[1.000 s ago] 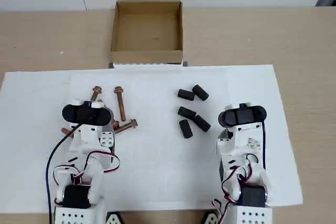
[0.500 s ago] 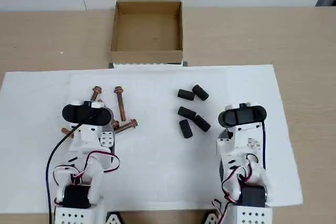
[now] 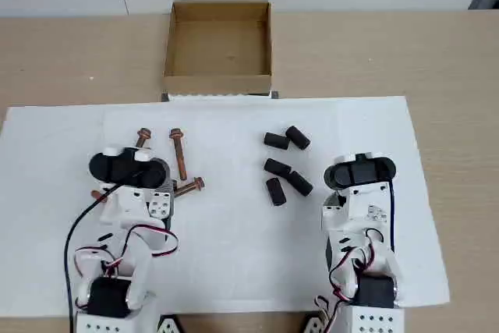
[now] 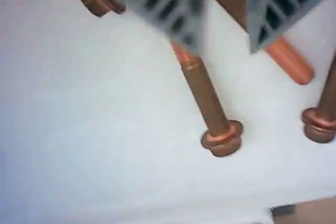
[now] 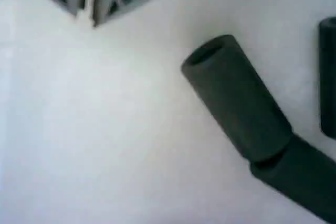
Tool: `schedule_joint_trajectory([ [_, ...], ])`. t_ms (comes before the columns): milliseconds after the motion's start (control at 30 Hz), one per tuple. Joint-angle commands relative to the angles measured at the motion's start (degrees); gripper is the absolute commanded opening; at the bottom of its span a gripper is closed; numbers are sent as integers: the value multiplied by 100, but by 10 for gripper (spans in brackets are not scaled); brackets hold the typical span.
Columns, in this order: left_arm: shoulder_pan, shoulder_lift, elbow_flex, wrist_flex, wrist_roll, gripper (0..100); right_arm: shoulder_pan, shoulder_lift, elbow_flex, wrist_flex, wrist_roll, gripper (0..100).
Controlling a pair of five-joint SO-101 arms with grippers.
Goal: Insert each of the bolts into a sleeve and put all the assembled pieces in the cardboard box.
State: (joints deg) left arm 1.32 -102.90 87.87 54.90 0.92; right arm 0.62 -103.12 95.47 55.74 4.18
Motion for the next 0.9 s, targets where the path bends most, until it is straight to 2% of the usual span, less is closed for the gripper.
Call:
schedule_joint_trajectory([
  [0, -9, -26, -637, 448, -18, 190, 13, -84, 44, -119, -35, 3],
  [300, -413, -18, -1622, 1178, -26, 195, 13, -84, 44, -119, -35, 3],
  [467, -756, 176, -1965, 1398, -422, 194, 13, -84, 44, -119, -35, 3],
  [767, -1626, 2057, -3459, 1424, -475, 194, 4, -84, 44, -119, -26, 3],
  [867, -1829, 2743, -3987, 1433, -466, 161, 4, -84, 44, -119, -26, 3],
])
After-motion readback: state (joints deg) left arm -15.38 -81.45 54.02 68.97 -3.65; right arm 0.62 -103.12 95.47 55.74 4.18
